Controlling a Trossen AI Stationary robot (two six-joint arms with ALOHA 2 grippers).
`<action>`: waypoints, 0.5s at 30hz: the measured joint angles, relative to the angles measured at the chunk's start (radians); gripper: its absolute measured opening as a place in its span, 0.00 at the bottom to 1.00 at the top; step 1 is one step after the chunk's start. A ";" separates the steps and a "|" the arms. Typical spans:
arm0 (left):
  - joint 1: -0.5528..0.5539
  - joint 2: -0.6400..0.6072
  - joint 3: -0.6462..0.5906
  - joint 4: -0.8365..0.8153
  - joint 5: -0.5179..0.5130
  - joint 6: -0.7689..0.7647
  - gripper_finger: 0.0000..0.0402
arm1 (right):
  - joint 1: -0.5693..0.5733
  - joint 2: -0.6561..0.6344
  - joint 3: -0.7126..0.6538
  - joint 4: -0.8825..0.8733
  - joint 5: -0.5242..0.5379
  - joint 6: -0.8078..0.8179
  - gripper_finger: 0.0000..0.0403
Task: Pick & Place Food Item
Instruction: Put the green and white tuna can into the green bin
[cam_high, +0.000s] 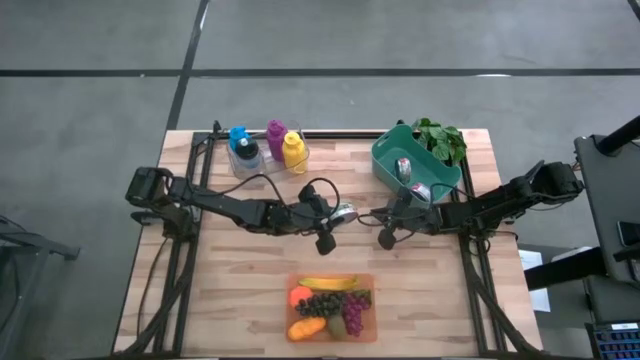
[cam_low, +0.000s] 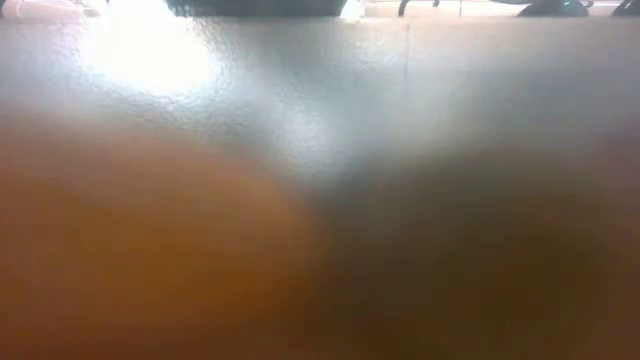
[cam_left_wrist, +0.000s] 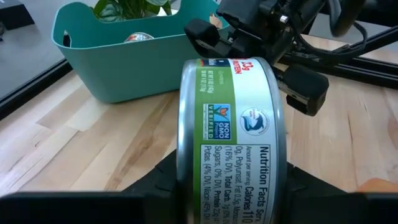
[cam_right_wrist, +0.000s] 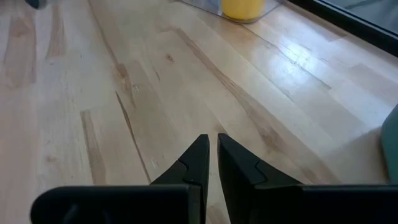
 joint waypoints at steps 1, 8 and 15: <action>0.000 0.000 0.000 0.000 0.000 0.000 0.33 | 0.000 0.000 0.000 -0.001 0.000 0.000 0.07; 0.000 0.000 0.000 0.000 0.000 0.000 0.33 | 0.002 0.000 0.000 -0.002 -0.006 -0.006 0.07; 0.001 0.000 -0.001 0.000 0.000 -0.001 0.33 | 0.002 0.000 0.000 -0.010 -0.026 -0.006 0.07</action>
